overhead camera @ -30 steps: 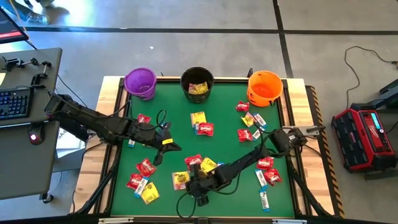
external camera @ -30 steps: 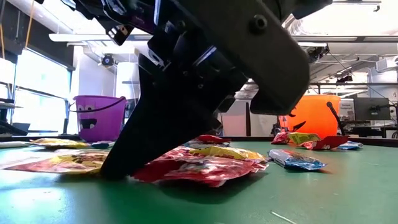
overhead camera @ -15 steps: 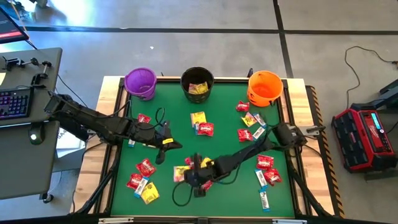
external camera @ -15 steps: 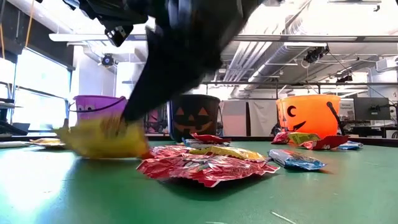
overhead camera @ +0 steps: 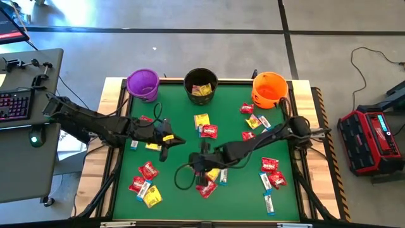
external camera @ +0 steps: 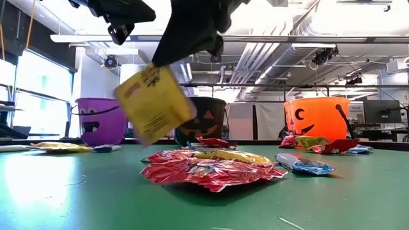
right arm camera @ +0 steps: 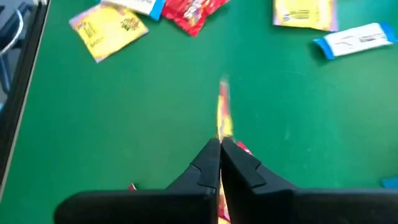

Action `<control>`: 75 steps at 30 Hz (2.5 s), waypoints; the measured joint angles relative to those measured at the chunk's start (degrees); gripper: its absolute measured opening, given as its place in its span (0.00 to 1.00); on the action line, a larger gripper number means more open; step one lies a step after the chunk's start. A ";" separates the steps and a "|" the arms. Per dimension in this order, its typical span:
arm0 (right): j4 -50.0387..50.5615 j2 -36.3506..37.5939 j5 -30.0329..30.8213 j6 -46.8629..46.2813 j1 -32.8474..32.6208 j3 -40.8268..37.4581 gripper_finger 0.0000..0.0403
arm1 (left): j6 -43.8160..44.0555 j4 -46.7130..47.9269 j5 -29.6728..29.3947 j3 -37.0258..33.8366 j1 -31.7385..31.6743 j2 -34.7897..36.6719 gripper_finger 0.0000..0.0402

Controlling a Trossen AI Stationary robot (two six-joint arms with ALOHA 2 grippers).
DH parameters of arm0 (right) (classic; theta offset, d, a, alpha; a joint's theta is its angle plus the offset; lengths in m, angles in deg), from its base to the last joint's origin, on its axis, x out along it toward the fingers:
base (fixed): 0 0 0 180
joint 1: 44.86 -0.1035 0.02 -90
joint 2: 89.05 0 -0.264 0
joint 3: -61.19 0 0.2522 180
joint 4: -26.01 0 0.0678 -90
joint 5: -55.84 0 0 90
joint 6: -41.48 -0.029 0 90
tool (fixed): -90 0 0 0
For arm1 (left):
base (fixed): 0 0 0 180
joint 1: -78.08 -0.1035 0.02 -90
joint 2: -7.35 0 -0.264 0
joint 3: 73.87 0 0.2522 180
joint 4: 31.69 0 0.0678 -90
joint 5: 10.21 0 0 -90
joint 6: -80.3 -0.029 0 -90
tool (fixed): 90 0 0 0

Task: Sort candy by brand, put in halloween buckets
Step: Put the yellow candy pack into the black bucket

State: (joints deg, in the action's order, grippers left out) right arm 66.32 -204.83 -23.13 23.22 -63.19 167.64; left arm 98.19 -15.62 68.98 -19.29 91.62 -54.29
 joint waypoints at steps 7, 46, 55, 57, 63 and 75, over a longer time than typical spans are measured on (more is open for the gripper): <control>2.43 1.11 2.45 -2.73 -0.17 0.02 0.00 | 0.03 2.07 4.03 0.00 0.44 0.00 0.18; 6.63 12.08 8.11 4.52 12.80 1.92 0.00 | 6.04 6.84 -7.07 -0.02 1.60 12.55 0.20; 7.53 12.15 8.29 10.94 18.27 9.96 0.00 | 7.43 6.95 -7.06 -0.02 1.62 12.52 0.20; 7.51 12.17 8.28 12.13 19.12 11.15 0.00 | 7.45 6.98 -7.06 -0.02 1.64 12.52 0.20; 7.96 12.17 8.25 13.40 21.05 13.33 0.00 | 7.10 6.95 -7.06 -0.02 1.64 12.50 0.20; 8.14 12.17 8.47 13.81 22.56 13.49 0.00 | 7.02 6.95 -7.04 -0.02 1.63 12.50 0.20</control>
State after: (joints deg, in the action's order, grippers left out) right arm 74.47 -192.66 -14.65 37.04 -40.62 181.12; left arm 105.20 -8.67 61.94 -19.31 93.25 -41.79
